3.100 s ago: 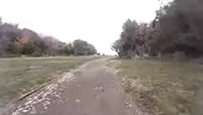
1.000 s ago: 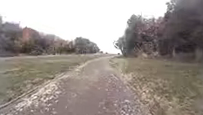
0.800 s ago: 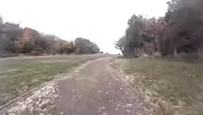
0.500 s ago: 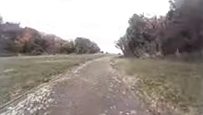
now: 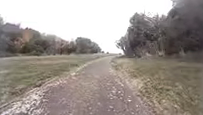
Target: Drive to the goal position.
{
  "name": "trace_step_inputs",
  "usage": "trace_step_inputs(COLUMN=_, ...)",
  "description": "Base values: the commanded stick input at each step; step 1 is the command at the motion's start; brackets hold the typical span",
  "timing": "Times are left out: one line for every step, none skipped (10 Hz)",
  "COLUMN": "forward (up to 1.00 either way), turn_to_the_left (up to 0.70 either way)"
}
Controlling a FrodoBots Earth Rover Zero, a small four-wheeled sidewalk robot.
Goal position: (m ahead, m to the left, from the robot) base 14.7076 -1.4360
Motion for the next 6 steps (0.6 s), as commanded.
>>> trace_step_inputs(forward=0.6, turn_to_the_left=0.0)
trace_step_inputs(forward=0.6, turn_to_the_left=0.0)
trace_step_inputs(forward=0.6, turn_to_the_left=0.0)
trace_step_inputs(forward=0.6, turn_to_the_left=0.0)
trace_step_inputs(forward=0.6, turn_to_the_left=0.0)
trace_step_inputs(forward=0.6, turn_to_the_left=0.0)
